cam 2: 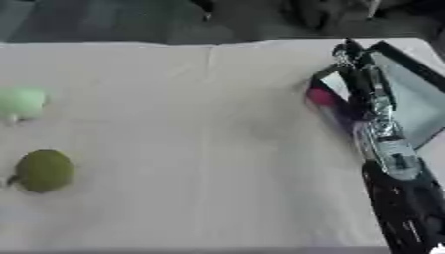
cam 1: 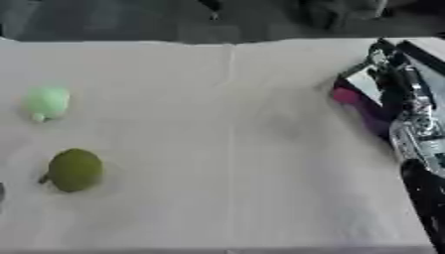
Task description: Pick up the objects with one hand, pass them to the other hand, and then place them into the box on the other side of the table.
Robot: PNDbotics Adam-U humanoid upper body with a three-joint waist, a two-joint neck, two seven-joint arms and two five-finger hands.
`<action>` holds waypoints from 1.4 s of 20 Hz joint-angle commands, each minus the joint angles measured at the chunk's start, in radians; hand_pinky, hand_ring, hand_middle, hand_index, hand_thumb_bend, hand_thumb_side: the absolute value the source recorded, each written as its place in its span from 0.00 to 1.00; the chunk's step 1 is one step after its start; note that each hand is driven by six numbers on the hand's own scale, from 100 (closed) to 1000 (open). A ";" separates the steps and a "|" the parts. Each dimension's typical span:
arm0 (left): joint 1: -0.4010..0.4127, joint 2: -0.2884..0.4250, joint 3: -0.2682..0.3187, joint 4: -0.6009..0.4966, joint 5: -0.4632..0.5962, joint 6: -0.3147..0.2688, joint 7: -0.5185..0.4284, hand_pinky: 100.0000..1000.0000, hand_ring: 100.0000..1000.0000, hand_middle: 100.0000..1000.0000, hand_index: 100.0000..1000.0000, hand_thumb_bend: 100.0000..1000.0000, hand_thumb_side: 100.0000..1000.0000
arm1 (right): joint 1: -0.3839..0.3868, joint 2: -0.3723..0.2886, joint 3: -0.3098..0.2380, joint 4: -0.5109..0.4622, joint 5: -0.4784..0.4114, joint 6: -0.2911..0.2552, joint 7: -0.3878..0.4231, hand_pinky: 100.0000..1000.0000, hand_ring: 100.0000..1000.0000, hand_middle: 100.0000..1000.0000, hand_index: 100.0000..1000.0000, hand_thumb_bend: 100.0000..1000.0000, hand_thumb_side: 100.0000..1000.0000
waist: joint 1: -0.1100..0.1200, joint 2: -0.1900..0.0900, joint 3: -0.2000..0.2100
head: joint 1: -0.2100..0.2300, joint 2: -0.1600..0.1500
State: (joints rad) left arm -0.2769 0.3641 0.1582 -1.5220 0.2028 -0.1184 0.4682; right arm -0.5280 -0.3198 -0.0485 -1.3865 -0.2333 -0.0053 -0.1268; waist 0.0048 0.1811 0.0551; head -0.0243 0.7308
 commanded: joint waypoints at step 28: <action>-0.102 0.490 -0.097 0.196 -0.194 0.278 -0.365 0.94 0.68 0.70 0.82 0.35 0.55 | -0.035 -0.053 0.009 -0.015 0.022 0.004 0.009 1.00 0.96 0.92 0.94 0.00 0.50 | 0.018 -0.015 -0.003 | 0.137 0.029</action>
State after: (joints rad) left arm -0.3629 0.7864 0.0637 -1.3380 0.0226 0.1520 0.1362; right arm -0.5424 -0.3400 -0.0408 -1.3872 -0.2192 0.0001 -0.1224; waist 0.0199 0.1797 0.0532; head 0.1085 0.7626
